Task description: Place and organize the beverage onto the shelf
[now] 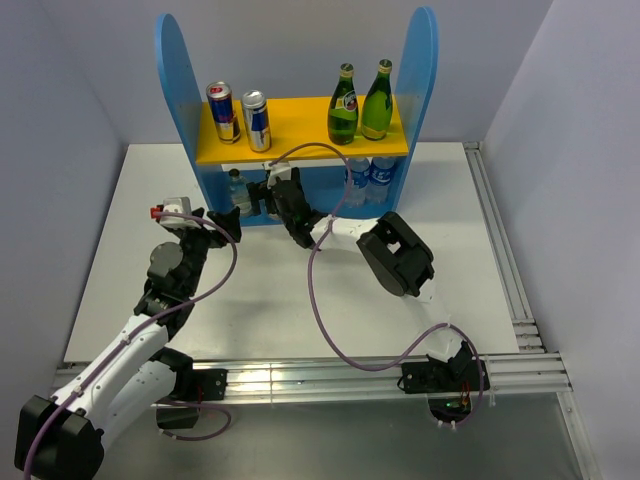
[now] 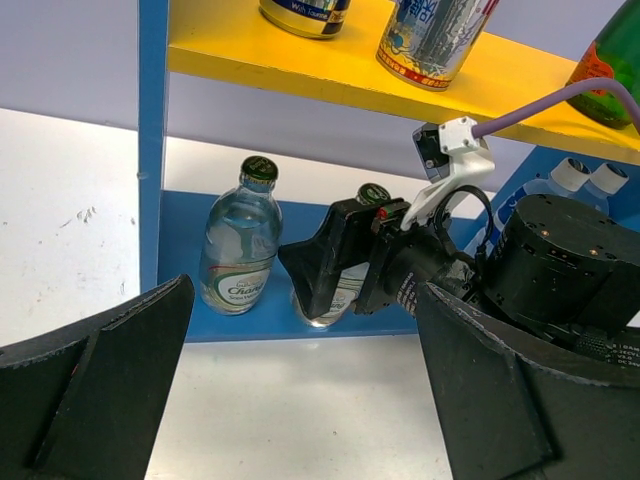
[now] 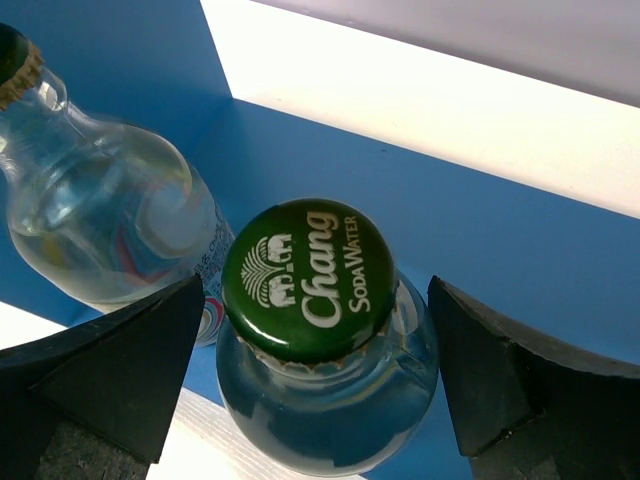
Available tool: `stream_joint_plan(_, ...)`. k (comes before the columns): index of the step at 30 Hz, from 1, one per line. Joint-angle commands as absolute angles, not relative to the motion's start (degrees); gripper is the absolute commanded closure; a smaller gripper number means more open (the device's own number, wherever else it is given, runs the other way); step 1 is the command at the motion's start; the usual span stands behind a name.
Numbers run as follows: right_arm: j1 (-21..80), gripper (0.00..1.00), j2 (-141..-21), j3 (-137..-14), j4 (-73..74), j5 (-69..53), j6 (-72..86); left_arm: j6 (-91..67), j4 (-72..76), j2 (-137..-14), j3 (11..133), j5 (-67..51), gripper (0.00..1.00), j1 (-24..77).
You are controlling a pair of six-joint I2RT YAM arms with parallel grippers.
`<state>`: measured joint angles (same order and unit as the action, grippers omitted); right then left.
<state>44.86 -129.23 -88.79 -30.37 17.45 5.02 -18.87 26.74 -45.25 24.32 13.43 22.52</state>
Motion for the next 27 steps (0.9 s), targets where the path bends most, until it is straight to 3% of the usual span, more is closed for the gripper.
stream_joint_plan(1, 43.4, 0.00, -126.0, -90.4, -40.0, 19.0, 6.6, -17.8, 29.4, -45.0, 24.2, 14.2, 0.01, 22.9)
stream_joint_plan(27, 45.2, 0.00, -112.9, -71.1, -44.7, 14.7, 7.8, -17.1, 28.6, -46.4, 25.0, 15.9, 0.01, 23.6)
